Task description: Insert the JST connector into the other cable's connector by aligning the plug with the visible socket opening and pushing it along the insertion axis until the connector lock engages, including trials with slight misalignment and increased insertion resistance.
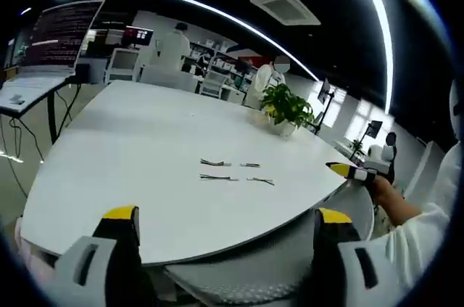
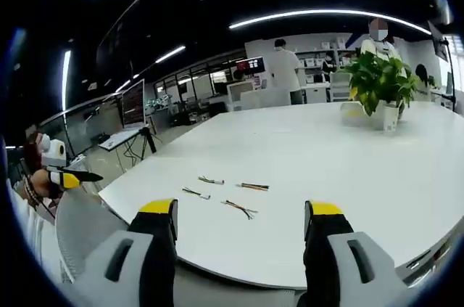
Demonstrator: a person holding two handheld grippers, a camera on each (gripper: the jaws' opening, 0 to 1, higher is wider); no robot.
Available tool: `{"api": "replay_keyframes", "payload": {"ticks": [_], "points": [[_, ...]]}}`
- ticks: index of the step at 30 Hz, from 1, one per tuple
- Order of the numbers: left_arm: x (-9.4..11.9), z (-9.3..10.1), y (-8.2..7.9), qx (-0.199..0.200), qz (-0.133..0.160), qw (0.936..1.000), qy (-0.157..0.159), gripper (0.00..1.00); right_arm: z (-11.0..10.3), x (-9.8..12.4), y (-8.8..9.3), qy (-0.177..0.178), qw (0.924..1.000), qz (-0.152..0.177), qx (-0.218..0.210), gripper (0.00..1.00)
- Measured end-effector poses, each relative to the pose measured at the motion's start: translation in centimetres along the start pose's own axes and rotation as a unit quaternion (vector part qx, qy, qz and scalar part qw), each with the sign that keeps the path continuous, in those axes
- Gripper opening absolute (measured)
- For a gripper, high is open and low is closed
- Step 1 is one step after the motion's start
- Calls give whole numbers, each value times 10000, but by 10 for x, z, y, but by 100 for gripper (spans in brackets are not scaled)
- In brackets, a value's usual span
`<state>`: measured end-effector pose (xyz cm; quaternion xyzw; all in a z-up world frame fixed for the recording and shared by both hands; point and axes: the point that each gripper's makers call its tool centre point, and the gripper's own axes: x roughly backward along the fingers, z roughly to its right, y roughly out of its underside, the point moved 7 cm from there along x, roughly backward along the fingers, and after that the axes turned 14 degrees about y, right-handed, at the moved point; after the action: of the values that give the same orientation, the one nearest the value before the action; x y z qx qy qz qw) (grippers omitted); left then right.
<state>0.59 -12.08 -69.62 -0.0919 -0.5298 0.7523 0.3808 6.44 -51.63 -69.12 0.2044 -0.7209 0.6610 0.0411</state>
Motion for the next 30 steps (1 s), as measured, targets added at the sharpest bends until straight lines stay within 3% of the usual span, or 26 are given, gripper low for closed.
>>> {"api": "replay_keyframes", "payload": {"ticks": [8,16,30], "points": [[-6,-3,-9,-142,52,9999,22,99,0,2,0,15,10000,31,43,69],[-9,-2,-8,-48,117,9998,138,99,1,6,-1,22,9999,13,126,67],[-2,-8,-5,11,120,9999,22,99,2,-1,0,-50,10000,33,-66,66]]}}
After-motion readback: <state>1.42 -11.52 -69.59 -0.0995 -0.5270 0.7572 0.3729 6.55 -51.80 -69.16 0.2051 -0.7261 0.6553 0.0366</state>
